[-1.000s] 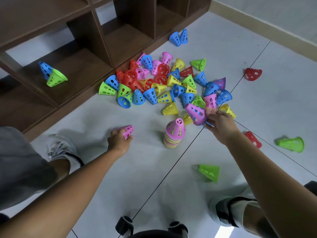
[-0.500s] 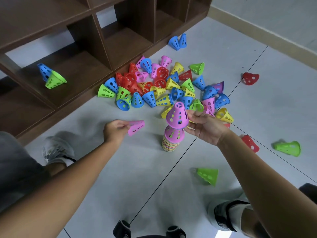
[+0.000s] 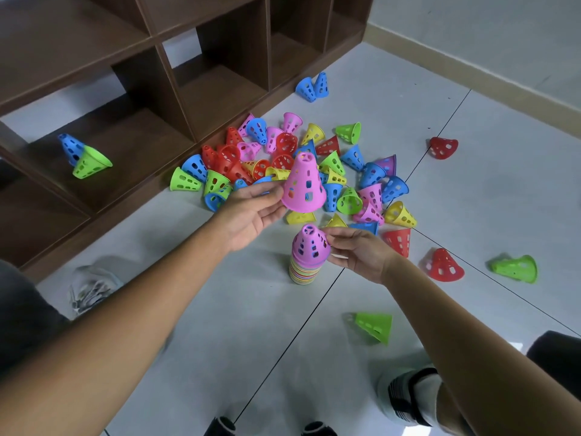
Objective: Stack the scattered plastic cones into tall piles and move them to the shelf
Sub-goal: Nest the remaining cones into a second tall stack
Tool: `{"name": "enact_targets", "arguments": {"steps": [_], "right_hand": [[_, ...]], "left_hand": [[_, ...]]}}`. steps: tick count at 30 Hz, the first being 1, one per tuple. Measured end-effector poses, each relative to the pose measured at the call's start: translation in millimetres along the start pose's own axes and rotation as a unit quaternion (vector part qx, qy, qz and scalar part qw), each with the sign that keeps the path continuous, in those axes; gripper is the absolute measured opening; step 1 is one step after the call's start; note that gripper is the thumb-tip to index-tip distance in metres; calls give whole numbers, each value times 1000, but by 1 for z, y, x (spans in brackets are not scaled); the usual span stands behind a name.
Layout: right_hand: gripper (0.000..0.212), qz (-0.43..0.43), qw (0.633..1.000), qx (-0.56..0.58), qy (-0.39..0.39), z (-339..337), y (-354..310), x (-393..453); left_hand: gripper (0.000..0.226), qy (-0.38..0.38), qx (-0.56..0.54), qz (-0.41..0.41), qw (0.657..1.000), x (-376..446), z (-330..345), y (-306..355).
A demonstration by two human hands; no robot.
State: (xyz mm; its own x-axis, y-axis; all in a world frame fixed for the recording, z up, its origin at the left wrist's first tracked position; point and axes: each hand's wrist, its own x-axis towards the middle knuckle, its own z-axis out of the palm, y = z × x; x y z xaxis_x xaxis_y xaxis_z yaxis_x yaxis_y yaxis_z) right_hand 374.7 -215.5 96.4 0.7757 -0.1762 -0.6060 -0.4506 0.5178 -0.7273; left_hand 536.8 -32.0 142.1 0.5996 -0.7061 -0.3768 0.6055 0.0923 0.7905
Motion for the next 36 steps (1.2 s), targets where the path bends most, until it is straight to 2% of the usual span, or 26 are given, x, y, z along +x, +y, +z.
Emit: {"name": "enact_targets", "arguments": {"steps": [4,8,11,13,15,17,19,20,24,27,33,36], "right_hand": [[22,10,1000,-2,21,-10,8,1],[25,12,999,0,42,-24,10,-3],[28,6,995,-71,68,-42,14,-10],[29,14,984,-138,116,-58,21,-15],[24,42,955,-229,183,-77,30,-18],[8,81,890,-378,242,-97,39,-21],[12,133,826,-486,253,-111,48,-28],[17,157,817,-496,250,-116,54,-31],[31,225,861,-382,247,-116,77,-37],[10,190,887,-338,250,-111,88,-34],[21,178,899,-291,275,-101,96,-25],[23,166,898,-298,279,-100,103,-23]], "left_hand": [[23,-52,45,-35,997,-5,10,-6],[25,-62,73,-57,994,-9,9,-19],[32,-50,91,-66,992,-10,5,-31],[31,-32,99,-68,992,-11,0,-40],[30,-14,116,-70,991,-12,-4,-48],[32,-1,135,-73,988,-12,-6,-54],[34,12,139,-72,988,-12,-6,-60],[34,19,137,-70,988,-12,-6,-62],[34,39,130,-64,989,-10,-6,-71],[30,48,149,-54,986,-8,-5,-75],[13,69,185,-39,980,-2,0,-81],[11,87,195,-34,976,1,-3,-86]]}}
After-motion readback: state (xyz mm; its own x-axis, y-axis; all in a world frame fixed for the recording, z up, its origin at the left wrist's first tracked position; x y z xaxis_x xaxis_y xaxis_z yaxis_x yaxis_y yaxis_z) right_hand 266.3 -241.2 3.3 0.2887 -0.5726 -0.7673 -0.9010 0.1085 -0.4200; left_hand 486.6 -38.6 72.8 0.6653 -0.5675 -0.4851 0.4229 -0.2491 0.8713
